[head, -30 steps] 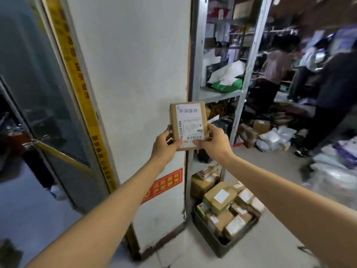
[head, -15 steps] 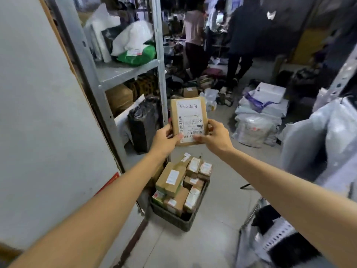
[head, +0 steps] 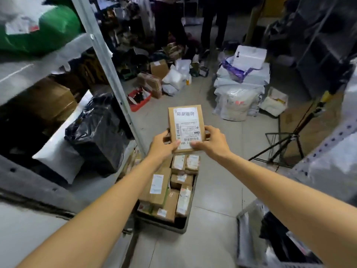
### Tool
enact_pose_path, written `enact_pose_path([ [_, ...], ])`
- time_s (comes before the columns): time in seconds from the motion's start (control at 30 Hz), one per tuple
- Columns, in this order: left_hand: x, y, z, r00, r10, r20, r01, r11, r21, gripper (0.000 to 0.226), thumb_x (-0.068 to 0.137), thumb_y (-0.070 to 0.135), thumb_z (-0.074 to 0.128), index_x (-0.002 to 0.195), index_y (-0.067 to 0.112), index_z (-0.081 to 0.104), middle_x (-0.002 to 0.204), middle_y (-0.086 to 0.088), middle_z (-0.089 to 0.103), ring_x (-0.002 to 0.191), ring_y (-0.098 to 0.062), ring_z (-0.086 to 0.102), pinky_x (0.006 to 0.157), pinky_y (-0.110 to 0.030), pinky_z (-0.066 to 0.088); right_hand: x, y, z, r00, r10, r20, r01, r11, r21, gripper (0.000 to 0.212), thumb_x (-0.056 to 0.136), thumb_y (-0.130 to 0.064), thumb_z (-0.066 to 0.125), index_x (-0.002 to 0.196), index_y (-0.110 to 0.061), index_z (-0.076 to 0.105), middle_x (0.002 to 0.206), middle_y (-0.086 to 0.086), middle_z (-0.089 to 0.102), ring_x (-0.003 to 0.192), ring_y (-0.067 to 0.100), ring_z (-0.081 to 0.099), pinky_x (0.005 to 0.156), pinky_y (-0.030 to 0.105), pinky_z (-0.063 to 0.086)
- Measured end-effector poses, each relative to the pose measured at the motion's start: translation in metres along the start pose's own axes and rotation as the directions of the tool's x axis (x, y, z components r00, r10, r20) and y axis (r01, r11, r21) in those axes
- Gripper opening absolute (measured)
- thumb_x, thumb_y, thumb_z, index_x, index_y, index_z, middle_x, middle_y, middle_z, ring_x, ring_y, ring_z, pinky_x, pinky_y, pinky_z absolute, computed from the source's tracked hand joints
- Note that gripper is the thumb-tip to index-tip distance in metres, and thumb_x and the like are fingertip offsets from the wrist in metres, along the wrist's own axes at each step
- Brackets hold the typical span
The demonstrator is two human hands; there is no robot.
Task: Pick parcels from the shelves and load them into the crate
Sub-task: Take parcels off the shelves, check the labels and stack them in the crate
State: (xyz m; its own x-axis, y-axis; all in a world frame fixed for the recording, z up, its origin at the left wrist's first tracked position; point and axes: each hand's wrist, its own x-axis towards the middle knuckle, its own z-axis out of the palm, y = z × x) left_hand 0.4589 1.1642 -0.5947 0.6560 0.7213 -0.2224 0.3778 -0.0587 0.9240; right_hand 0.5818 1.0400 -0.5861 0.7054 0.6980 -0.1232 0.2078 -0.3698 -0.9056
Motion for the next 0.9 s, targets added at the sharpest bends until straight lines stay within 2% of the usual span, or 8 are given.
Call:
enact_pose_path([
  [0.13, 0.066, -0.058, 0.009, 0.993, -0.084, 0.081, 0.083, 0.996, 0.013, 0.044, 0.088, 0.007, 0.067, 0.131, 0.015, 0.058, 0.121, -0.004, 0.067, 0.106, -0.02, 0.063, 0.096, -0.043, 0.052, 0.05, 0.051, 0.038, 0.989, 0.148, -0.005, -0.147, 0.989, 0.011, 0.056, 0.078, -0.01, 0.079, 0.127, -0.006, 0.053, 0.117, 0.008, 0.067, 0.071, -0.002, 0.059, 0.052, 0.005, 0.046],
  [0.2, 0.098, -0.099, 0.017, 0.987, -0.114, 0.112, 0.112, 0.993, 0.021, 0.043, 0.088, 0.004, 0.066, 0.129, 0.013, 0.058, 0.122, -0.006, 0.066, 0.106, -0.019, 0.064, 0.093, -0.037, 0.054, 0.074, 0.087, 0.065, 0.975, 0.219, -0.023, -0.219, 0.976, 0.0, 0.055, 0.079, -0.009, 0.078, 0.129, -0.007, 0.053, 0.117, 0.007, 0.067, 0.075, 0.003, 0.061, 0.053, 0.005, 0.046],
  [0.37, 0.157, -0.221, 0.04, 0.952, -0.256, 0.167, 0.255, 0.967, 0.025, 0.047, 0.088, 0.001, 0.066, 0.133, 0.011, 0.055, 0.123, -0.004, 0.065, 0.101, -0.012, 0.062, 0.073, -0.014, 0.053, 0.117, 0.195, 0.142, 0.915, 0.402, -0.012, -0.402, 0.915, -0.014, 0.047, 0.079, -0.007, 0.076, 0.119, -0.014, 0.054, 0.115, 0.006, 0.068, 0.103, 0.024, 0.067, 0.086, 0.038, 0.057],
  [0.5, 0.188, -0.317, 0.057, 0.93, -0.32, 0.183, 0.307, 0.947, 0.097, 0.045, 0.085, 0.002, 0.069, 0.128, 0.012, 0.06, 0.123, -0.004, 0.066, 0.11, -0.017, 0.063, 0.091, -0.028, 0.054, 0.135, 0.282, 0.197, 0.874, 0.487, 0.001, -0.487, 0.874, 0.004, 0.042, 0.078, -0.004, 0.076, 0.108, -0.021, 0.052, 0.109, 0.002, 0.07, 0.089, 0.015, 0.068, 0.063, 0.015, 0.055],
  [0.57, 0.2, -0.359, 0.065, 0.93, -0.322, 0.175, 0.303, 0.944, 0.127, 0.045, 0.084, 0.002, 0.071, 0.126, 0.014, 0.061, 0.118, 0.001, 0.066, 0.099, -0.005, 0.064, 0.08, -0.011, 0.052, 0.144, 0.321, 0.219, 0.859, 0.512, 0.019, -0.512, 0.859, 0.005, 0.045, 0.078, -0.004, 0.077, 0.116, -0.016, 0.056, 0.101, -0.004, 0.067, 0.086, 0.013, 0.067, 0.057, 0.01, 0.052],
  [0.63, 0.212, -0.392, 0.071, 0.931, -0.337, 0.138, 0.317, 0.936, 0.151, 0.047, 0.082, 0.001, 0.072, 0.127, 0.014, 0.061, 0.113, 0.004, 0.066, 0.086, 0.009, 0.059, 0.067, -0.001, 0.046, 0.154, 0.353, 0.238, 0.844, 0.536, 0.04, -0.536, 0.844, -0.001, 0.051, 0.078, -0.007, 0.078, 0.124, -0.01, 0.056, 0.104, -0.002, 0.066, 0.091, 0.015, 0.066, 0.066, 0.015, 0.055],
  [0.7, 0.222, -0.42, 0.079, 0.926, -0.358, 0.117, 0.332, 0.923, 0.193, 0.052, 0.082, 0.002, 0.073, 0.131, 0.013, 0.059, 0.118, 0.003, 0.065, 0.093, 0.002, 0.059, 0.072, -0.003, 0.045, 0.162, 0.383, 0.258, 0.831, 0.553, 0.05, -0.554, 0.833, -0.002, 0.05, 0.079, -0.009, 0.078, 0.125, -0.009, 0.057, 0.112, 0.004, 0.068, 0.097, 0.018, 0.064, 0.073, 0.018, 0.056],
  [0.9, 0.25, -0.462, 0.098, 0.916, -0.393, 0.083, 0.362, 0.897, 0.252, 0.059, 0.078, -0.006, 0.073, 0.132, 0.011, 0.056, 0.127, -0.003, 0.06, 0.114, -0.012, 0.057, 0.092, -0.023, 0.05, 0.181, 0.439, 0.294, 0.766, 0.639, 0.071, -0.641, 0.767, 0.017, 0.054, 0.081, -0.009, 0.076, 0.13, -0.01, 0.053, 0.121, 0.007, 0.066, 0.104, 0.023, 0.065, 0.064, 0.019, 0.055],
])
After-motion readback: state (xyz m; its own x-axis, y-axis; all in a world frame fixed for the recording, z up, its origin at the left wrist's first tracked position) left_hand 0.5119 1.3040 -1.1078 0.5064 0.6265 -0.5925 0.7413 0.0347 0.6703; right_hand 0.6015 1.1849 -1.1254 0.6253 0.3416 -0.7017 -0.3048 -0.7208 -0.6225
